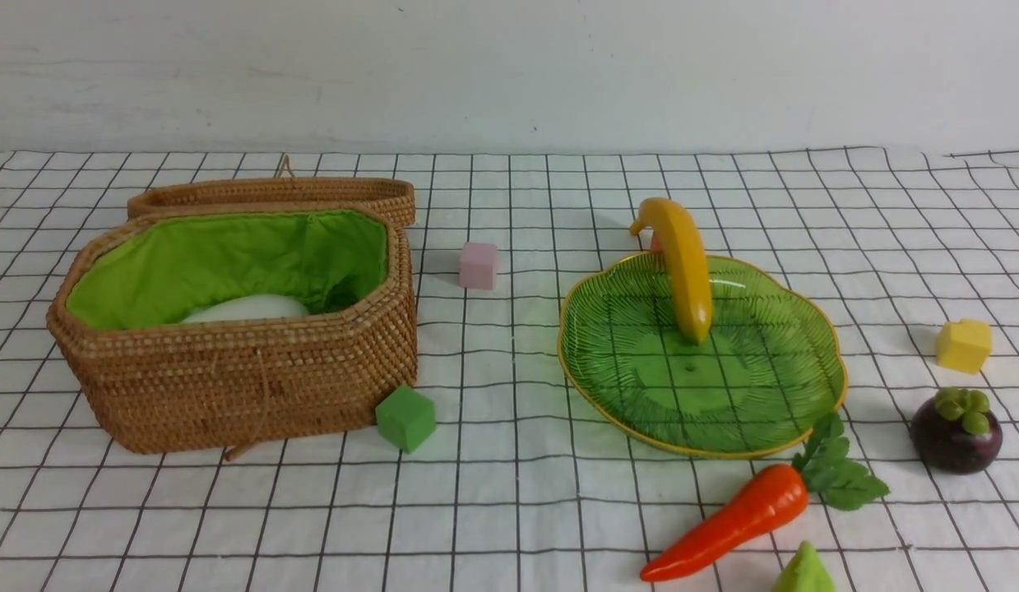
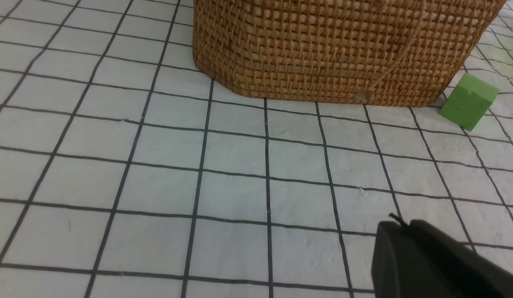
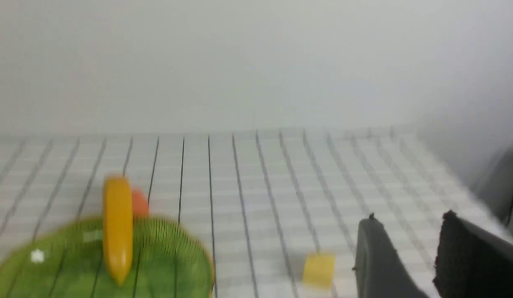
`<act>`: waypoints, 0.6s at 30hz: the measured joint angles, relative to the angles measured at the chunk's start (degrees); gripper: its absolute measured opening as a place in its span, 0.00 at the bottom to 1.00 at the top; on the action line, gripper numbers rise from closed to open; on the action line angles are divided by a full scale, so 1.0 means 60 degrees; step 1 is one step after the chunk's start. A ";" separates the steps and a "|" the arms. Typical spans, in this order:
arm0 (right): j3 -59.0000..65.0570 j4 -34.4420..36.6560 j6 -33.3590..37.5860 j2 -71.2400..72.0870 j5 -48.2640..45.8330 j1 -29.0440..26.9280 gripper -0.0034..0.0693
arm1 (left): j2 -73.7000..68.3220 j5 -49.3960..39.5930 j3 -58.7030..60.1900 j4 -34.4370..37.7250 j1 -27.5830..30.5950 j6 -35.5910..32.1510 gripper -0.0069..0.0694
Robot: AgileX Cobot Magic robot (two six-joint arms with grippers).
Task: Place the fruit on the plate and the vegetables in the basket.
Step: Use the right arm to grab a mangosteen and put it into the right plate
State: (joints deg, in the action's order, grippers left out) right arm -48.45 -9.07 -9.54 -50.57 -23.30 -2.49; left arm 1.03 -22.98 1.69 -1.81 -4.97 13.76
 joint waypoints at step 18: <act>-0.2674 0.1417 -0.1281 -0.8532 -0.2106 0.0000 0.97 | 0.0000 0.0000 0.0000 0.0000 0.0000 0.0003 0.14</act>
State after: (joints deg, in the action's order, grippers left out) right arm -64.49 -0.56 -17.23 -101.76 -35.94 -2.49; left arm 1.03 -22.98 1.69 -1.81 -4.97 13.78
